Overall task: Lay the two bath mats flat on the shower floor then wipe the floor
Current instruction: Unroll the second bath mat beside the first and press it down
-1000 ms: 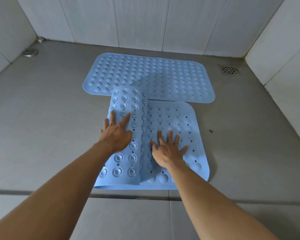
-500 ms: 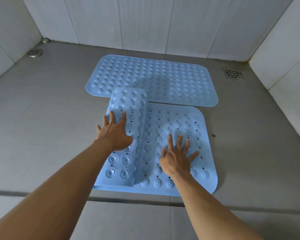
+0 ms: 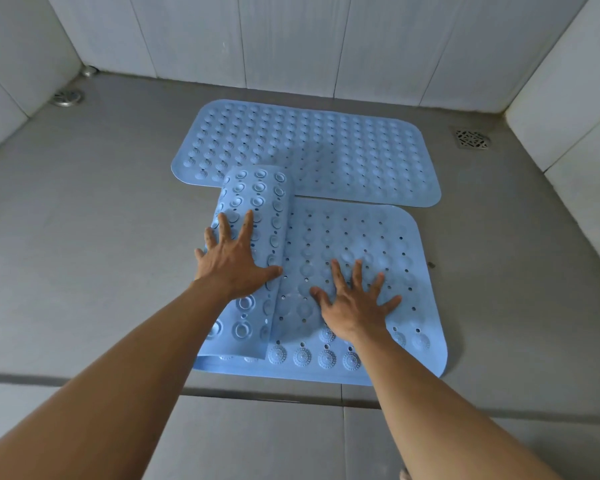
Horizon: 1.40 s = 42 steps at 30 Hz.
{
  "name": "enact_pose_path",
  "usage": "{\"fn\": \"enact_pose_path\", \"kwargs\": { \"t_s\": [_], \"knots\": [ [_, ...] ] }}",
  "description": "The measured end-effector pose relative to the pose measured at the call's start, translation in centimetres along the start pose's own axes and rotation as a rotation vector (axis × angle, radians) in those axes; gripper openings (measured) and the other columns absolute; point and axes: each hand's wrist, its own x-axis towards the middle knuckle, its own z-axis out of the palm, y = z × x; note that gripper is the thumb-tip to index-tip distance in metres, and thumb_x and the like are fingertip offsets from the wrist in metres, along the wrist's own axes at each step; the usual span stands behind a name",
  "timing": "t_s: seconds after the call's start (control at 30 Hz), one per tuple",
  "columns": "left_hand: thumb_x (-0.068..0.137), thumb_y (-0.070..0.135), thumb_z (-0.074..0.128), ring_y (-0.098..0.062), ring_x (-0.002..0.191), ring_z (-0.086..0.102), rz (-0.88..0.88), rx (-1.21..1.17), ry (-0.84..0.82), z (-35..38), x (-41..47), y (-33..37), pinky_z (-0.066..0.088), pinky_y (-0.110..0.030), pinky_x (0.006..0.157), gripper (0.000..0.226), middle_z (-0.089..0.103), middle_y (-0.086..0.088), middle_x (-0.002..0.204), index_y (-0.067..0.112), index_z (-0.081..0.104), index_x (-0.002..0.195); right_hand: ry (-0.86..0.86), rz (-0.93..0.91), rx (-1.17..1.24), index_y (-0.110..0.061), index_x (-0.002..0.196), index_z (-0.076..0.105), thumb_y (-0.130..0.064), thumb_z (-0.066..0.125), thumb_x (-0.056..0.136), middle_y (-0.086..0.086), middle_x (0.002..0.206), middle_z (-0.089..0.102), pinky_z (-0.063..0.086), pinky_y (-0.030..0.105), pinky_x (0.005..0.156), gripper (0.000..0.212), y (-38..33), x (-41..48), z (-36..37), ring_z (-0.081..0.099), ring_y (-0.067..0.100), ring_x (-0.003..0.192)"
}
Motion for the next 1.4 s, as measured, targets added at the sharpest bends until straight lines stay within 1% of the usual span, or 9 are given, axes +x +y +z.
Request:
{"fn": "enact_pose_path", "kwargs": {
  "t_s": [0.13, 0.23, 0.3, 0.4, 0.47, 0.53, 0.93, 1.27, 1.4],
  "knots": [
    [0.077, 0.074, 0.061, -0.037, 0.153, -0.008, -0.05, 0.096, -0.089, -1.7, 0.9, -0.8, 0.013, -0.064, 0.118, 0.116, -0.019, -0.012, 0.165, 0.033, -0.012, 0.158, 0.039, 0.03, -0.034, -0.042, 0.155, -0.018, -0.074, 0.013, 0.095, 0.007, 0.165, -0.024, -0.012, 0.076, 0.109, 0.075, -0.1, 0.1, 0.0, -0.022, 0.044, 0.148],
    [0.084, 0.045, 0.061, -0.038, 0.152, -0.004, -0.056, 0.142, -0.111, -2.6, 0.9, -1.5, 0.02, -0.061, 0.118, 0.101, -0.016, -0.01, 0.166, 0.04, -0.008, 0.157, 0.102, -0.013, -0.007, -0.034, 0.158, -0.013, -0.059, 0.018, 0.101, 0.011, 0.167, -0.014, -0.009, 0.075, 0.11, 0.07, -2.4, 0.0, 0.3, -0.017, 0.039, 0.151],
    [0.086, 0.033, 0.053, -0.042, 0.152, -0.005, -0.068, 0.138, -0.132, -2.3, 0.7, -2.2, 0.021, -0.063, 0.117, 0.091, -0.015, -0.007, 0.167, 0.046, -0.002, 0.156, 0.081, -0.081, 0.027, -0.038, 0.157, -0.012, -0.065, 0.016, 0.099, 0.009, 0.167, -0.016, -0.011, 0.075, 0.11, 0.07, -3.9, 0.1, 0.7, -0.019, 0.036, 0.151],
    [0.095, 0.048, 0.045, -0.041, 0.151, -0.012, -0.055, 0.173, -0.116, -0.9, 0.3, -3.4, 0.013, -0.067, 0.117, 0.07, -0.02, -0.005, 0.166, 0.048, 0.009, 0.156, 0.043, -0.093, 0.033, -0.044, 0.156, -0.012, -0.081, 0.017, 0.09, 0.006, 0.165, -0.023, -0.015, 0.076, 0.105, 0.081, -4.7, 0.2, 1.3, -0.022, 0.037, 0.15],
    [0.089, 0.069, 0.048, -0.043, 0.15, -0.016, -0.03, 0.236, -0.092, 0.1, 0.2, -3.9, 0.01, -0.068, 0.116, 0.081, -0.024, -0.007, 0.164, 0.047, 0.006, 0.155, 0.049, -0.087, 0.016, -0.046, 0.155, -0.012, -0.085, 0.017, 0.086, 0.005, 0.165, -0.024, -0.014, 0.076, 0.106, 0.085, -4.5, 0.2, 1.6, -0.023, 0.036, 0.15],
    [0.084, 0.074, 0.052, -0.045, 0.149, -0.018, -0.013, 0.286, -0.078, 0.8, 0.0, -4.0, 0.008, -0.07, 0.116, 0.093, -0.028, -0.01, 0.163, 0.045, 0.0, 0.156, 0.066, -0.089, 0.007, -0.046, 0.155, -0.013, -0.087, 0.014, 0.085, 0.004, 0.165, -0.023, -0.013, 0.076, 0.108, 0.085, -4.2, 0.1, 1.6, -0.022, 0.035, 0.151],
    [0.089, 0.072, 0.046, -0.044, 0.149, -0.018, 0.049, 0.291, -0.041, 1.8, 0.6, -2.4, 0.006, -0.069, 0.117, 0.09, -0.029, -0.009, 0.163, 0.041, -0.004, 0.157, 0.066, -0.055, 0.009, -0.044, 0.155, -0.014, -0.09, 0.011, 0.08, 0.004, 0.166, -0.022, -0.008, 0.073, 0.112, 0.092, 0.3, 0.3, 0.0, -0.02, 0.03, 0.152],
    [0.085, 0.032, 0.062, -0.044, 0.15, -0.008, -0.05, 0.35, 0.031, 1.3, 0.2, -4.4, 0.011, -0.065, 0.118, 0.09, -0.017, -0.013, 0.163, 0.031, 0.009, 0.157, 0.107, -0.022, -0.038, -0.037, 0.157, -0.014, -0.086, 0.011, 0.085, 0.007, 0.166, -0.02, -0.012, 0.076, 0.109, 0.09, -0.5, 0.5, 0.6, -0.02, 0.033, 0.152],
    [0.093, 0.04, 0.048, -0.044, 0.15, -0.004, -0.047, 0.33, 0.101, 1.9, 0.5, -5.1, 0.014, -0.066, 0.116, 0.07, -0.012, -0.014, 0.164, 0.03, 0.017, 0.155, 0.121, -0.024, -0.021, -0.034, 0.157, -0.015, -0.083, 0.012, 0.088, 0.008, 0.165, -0.023, -0.014, 0.075, 0.108, 0.089, -0.7, 0.5, 1.0, -0.023, 0.033, 0.151]
  ]
}}
